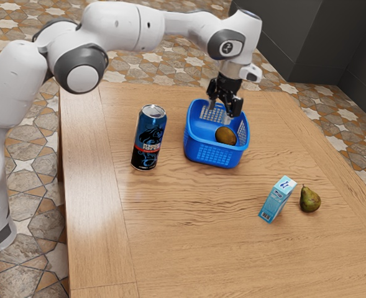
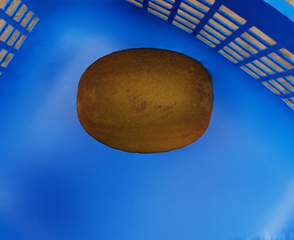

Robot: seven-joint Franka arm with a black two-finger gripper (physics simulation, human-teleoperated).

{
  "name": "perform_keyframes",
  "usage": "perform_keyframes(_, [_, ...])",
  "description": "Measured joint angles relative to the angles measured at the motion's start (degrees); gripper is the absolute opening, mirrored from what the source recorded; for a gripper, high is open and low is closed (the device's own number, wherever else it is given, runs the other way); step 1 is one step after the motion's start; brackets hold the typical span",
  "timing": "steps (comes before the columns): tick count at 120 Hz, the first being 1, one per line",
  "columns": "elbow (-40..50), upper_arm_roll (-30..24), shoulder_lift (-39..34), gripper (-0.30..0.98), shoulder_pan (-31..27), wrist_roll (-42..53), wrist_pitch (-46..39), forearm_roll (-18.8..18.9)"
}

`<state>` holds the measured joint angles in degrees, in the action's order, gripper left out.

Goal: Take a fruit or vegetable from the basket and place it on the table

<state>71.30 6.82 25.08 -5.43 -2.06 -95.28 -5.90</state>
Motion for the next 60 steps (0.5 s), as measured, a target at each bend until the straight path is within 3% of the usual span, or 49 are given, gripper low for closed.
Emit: perform_keyframes(60, [0.4,-1.4,3.4,0.69,-0.7,10.7,-3.9,-1.3])
